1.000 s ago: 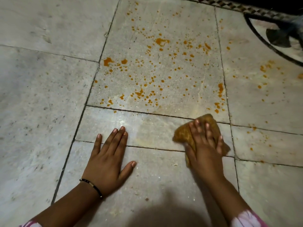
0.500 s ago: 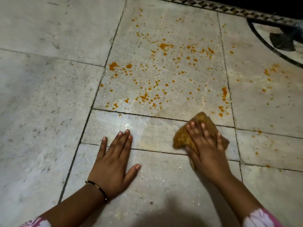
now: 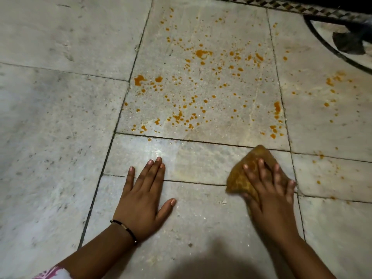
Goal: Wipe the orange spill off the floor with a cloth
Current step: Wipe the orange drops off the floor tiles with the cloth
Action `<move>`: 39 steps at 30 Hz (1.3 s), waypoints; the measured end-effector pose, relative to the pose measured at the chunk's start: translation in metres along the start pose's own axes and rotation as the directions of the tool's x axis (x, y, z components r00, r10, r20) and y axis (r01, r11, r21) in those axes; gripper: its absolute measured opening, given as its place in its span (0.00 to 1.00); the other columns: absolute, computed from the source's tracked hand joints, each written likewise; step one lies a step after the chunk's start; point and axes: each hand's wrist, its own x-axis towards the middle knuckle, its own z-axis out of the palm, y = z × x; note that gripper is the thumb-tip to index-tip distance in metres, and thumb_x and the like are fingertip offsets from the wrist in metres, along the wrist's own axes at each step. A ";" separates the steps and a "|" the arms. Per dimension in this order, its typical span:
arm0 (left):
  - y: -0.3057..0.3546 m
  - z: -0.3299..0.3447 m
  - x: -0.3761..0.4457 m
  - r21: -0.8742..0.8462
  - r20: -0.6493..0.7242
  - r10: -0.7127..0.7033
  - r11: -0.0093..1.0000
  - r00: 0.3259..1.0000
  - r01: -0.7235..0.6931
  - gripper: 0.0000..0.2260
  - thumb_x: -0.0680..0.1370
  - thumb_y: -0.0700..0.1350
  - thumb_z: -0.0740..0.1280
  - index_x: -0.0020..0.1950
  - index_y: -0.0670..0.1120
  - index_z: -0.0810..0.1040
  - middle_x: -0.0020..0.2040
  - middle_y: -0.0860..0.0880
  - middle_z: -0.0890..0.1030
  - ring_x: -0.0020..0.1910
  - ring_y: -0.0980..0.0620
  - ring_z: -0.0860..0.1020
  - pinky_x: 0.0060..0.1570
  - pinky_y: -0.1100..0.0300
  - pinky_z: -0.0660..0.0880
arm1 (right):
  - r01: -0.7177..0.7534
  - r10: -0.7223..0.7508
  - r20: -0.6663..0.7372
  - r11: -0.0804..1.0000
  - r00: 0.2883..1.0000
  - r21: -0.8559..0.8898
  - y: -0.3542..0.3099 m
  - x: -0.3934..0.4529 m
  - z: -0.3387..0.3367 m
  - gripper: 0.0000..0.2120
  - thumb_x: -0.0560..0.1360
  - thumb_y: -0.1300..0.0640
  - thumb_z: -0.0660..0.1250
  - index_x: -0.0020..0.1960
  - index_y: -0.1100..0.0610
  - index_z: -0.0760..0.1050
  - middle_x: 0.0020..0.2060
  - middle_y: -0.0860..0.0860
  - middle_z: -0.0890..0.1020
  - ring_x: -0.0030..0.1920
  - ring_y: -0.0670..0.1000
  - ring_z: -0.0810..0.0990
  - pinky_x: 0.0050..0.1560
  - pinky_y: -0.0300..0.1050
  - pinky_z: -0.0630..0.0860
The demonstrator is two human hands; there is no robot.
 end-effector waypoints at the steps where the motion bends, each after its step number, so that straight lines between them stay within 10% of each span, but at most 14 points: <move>1: 0.000 0.000 0.000 0.001 0.000 -0.003 1.000 1.000 0.003 0.34 0.78 0.63 0.49 0.77 0.42 0.55 0.78 0.46 0.55 0.77 0.49 0.51 0.73 0.42 0.48 | -0.043 0.043 -0.009 0.999 0.999 0.028 -0.006 0.020 -0.003 0.28 0.74 0.34 0.45 0.74 0.35 0.48 0.76 0.43 0.48 0.76 0.53 0.40 0.72 0.62 0.37; 9: -0.001 -0.002 -0.001 -0.014 -0.009 0.003 1.000 1.000 -0.003 0.34 0.79 0.63 0.46 0.77 0.43 0.56 0.78 0.46 0.57 0.77 0.49 0.53 0.72 0.42 0.50 | 0.331 -0.330 0.048 0.944 0.943 -0.011 -0.079 -0.001 0.014 0.30 0.75 0.43 0.53 0.75 0.38 0.50 0.76 0.45 0.56 0.76 0.54 0.49 0.72 0.59 0.45; 17: -0.001 -0.001 0.000 -0.023 -0.013 0.007 1.000 1.000 -0.008 0.34 0.79 0.63 0.47 0.77 0.43 0.56 0.78 0.46 0.56 0.77 0.49 0.53 0.73 0.43 0.49 | -0.007 0.008 -0.017 0.998 1.000 0.058 -0.027 0.015 -0.001 0.30 0.76 0.37 0.47 0.76 0.45 0.52 0.75 0.43 0.54 0.76 0.48 0.43 0.72 0.52 0.32; 25: -0.002 -0.002 0.000 -0.002 0.000 0.009 1.000 1.000 -0.009 0.34 0.78 0.64 0.47 0.77 0.42 0.57 0.78 0.45 0.57 0.76 0.49 0.54 0.73 0.42 0.49 | 0.391 -0.390 0.048 0.920 0.920 -0.016 -0.099 0.023 0.010 0.27 0.74 0.46 0.54 0.74 0.45 0.59 0.72 0.43 0.66 0.74 0.50 0.59 0.70 0.58 0.47; 31: -0.001 -0.002 -0.001 -0.027 -0.011 0.007 1.000 1.000 -0.007 0.34 0.78 0.63 0.49 0.77 0.41 0.56 0.78 0.45 0.56 0.77 0.49 0.53 0.73 0.42 0.49 | 0.109 -0.111 0.022 0.993 0.994 0.047 -0.043 -0.001 -0.006 0.27 0.75 0.47 0.53 0.74 0.48 0.60 0.72 0.44 0.64 0.74 0.50 0.57 0.72 0.54 0.46; 34: 0.000 -0.002 -0.001 -0.042 -0.028 -0.029 0.999 0.999 0.028 0.37 0.77 0.64 0.51 0.77 0.39 0.55 0.78 0.43 0.54 0.77 0.46 0.51 0.73 0.43 0.50 | 0.284 -0.285 0.034 0.958 0.958 0.033 -0.090 0.012 0.001 0.26 0.73 0.48 0.59 0.72 0.48 0.65 0.70 0.46 0.68 0.73 0.52 0.61 0.70 0.55 0.50; 39: -0.001 0.000 -0.002 -0.022 -0.043 -0.056 0.998 0.997 0.055 0.38 0.76 0.65 0.52 0.76 0.38 0.56 0.78 0.41 0.55 0.77 0.45 0.52 0.74 0.45 0.50 | 0.427 -0.431 0.072 0.902 0.899 0.061 -0.133 0.089 0.002 0.29 0.77 0.59 0.61 0.75 0.44 0.58 0.75 0.42 0.59 0.76 0.48 0.51 0.70 0.47 0.34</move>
